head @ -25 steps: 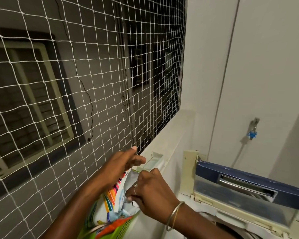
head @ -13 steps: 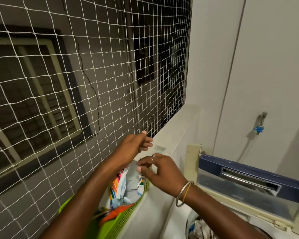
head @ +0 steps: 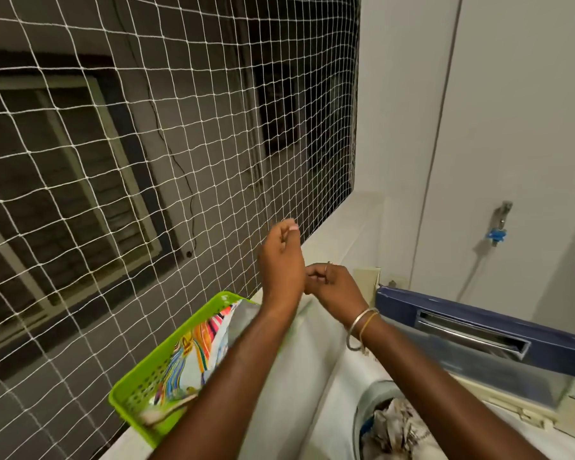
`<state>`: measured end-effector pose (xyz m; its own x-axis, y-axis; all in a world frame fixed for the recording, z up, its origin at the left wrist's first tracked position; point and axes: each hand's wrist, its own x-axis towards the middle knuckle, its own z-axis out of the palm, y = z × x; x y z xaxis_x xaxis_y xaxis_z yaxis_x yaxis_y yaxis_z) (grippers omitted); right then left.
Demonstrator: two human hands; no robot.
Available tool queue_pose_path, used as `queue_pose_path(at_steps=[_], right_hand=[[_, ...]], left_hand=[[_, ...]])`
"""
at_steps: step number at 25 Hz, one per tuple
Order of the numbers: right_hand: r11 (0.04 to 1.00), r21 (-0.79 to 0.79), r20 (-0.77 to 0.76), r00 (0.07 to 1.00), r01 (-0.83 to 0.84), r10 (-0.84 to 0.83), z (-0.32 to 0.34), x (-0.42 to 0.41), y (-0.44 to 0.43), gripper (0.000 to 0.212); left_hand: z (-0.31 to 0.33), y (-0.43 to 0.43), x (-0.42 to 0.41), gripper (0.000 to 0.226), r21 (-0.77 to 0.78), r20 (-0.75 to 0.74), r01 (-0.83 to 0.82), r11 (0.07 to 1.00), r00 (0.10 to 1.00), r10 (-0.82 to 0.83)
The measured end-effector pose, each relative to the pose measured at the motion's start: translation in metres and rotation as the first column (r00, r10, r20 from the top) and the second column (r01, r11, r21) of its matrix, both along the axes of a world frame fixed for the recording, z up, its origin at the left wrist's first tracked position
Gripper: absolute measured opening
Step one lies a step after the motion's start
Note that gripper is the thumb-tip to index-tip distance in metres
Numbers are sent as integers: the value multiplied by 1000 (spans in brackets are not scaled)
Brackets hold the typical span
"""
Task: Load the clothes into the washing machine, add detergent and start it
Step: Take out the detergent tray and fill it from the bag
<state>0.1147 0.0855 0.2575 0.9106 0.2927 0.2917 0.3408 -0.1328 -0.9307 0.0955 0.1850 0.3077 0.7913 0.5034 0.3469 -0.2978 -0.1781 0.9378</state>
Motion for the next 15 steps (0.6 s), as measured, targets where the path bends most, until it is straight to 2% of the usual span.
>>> queue_pose_path(at_steps=[3, 9, 12, 15], right_hand=[[990, 52, -192, 974, 130, -118, -24, 32, -4, 18], [964, -32, -288, 921, 265, -263, -70, 77, 10, 9], [965, -157, -293, 923, 212, -251, -75, 91, 26, 32], [958, -240, -313, 922, 157, -230, -77, 96, 34, 49]], left_hand=[[-38, -23, 8, 34, -18, -81, -56, 998, 995, 54], [-109, -38, 13, 65, 91, -384, -114, 989, 913, 141], [-120, -32, 16, 74, 128, -489, -133, 983, 854, 179], [-121, -25, 20, 76, 81, -573, -171, 982, 798, 186]])
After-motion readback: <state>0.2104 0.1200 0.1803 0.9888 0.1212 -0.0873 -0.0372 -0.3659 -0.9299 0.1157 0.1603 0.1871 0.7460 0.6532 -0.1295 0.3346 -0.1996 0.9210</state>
